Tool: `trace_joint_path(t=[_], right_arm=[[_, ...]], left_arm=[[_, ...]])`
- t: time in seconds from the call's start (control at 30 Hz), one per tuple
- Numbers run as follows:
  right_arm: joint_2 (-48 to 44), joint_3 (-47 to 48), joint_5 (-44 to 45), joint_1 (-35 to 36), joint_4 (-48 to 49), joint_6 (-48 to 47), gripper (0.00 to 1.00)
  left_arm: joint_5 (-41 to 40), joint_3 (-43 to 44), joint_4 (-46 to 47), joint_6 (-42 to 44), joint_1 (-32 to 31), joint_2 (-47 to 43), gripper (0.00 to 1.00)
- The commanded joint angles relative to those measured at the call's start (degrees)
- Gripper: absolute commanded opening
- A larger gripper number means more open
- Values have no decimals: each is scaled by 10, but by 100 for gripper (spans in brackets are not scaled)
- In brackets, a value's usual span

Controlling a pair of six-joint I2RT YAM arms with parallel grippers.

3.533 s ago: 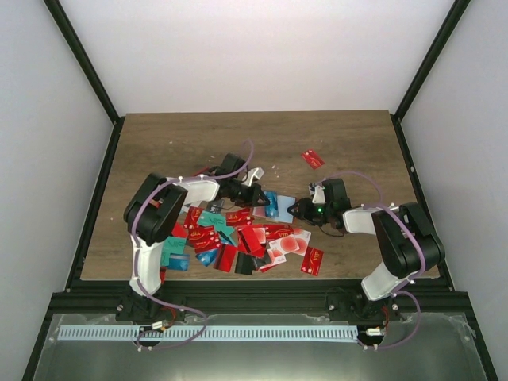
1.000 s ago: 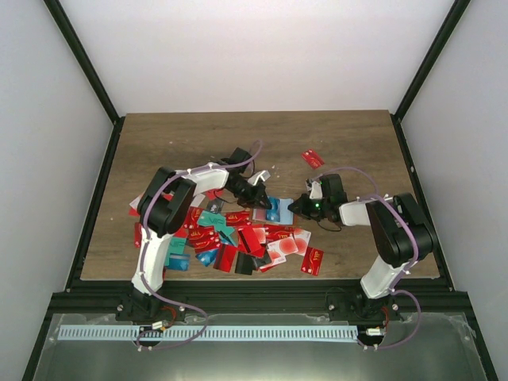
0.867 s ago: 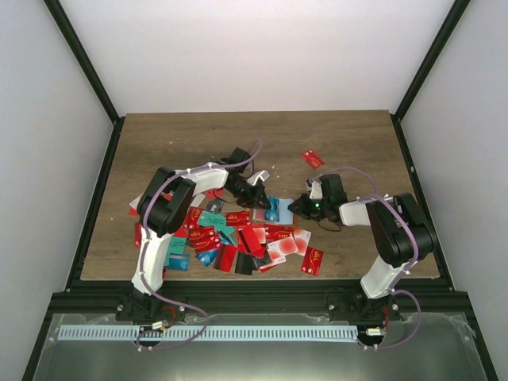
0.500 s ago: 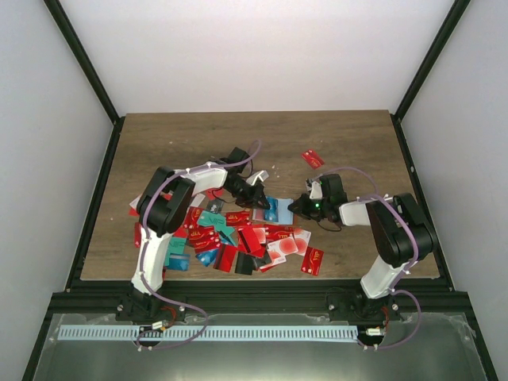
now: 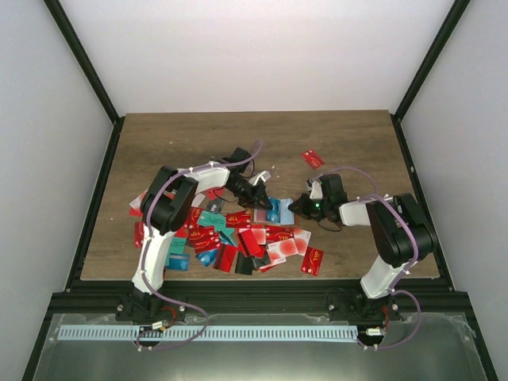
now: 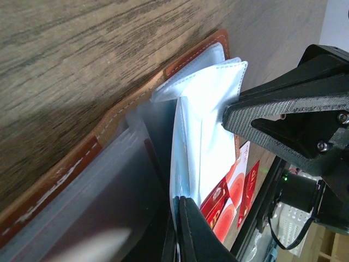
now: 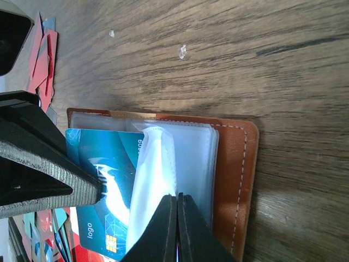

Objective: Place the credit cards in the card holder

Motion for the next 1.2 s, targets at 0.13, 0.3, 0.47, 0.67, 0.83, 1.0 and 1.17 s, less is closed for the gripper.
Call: trace_joint_path(t=[0.13,0.3,0.47,0.67,0.83,1.0,1.17], right_arm=[[-7,16,40,-3,-28,-10,1],[-29,20,67,-2,-67,-18,3],[-88,22,88,-2,-100,-28,19],[-123,42,103,-2,-118,-49,23],[-83,47,13,4,-64,-65,23],[-26,61,2,11,-42,-67,20],[28,78,79,11,-86,-63,18]], left_arm=[[-2,8,-14,-7,-13,19,4],[-11,3,-39,10,-8,16,4],[-28,6,-35,1,-8,19,4],[-47,31,-31,-10,-8,25,4],[-53,47,-50,-1,-9,25,4],[-50,51,-57,3,-9,31,4],[-51,56,-73,13,-11,37,4]])
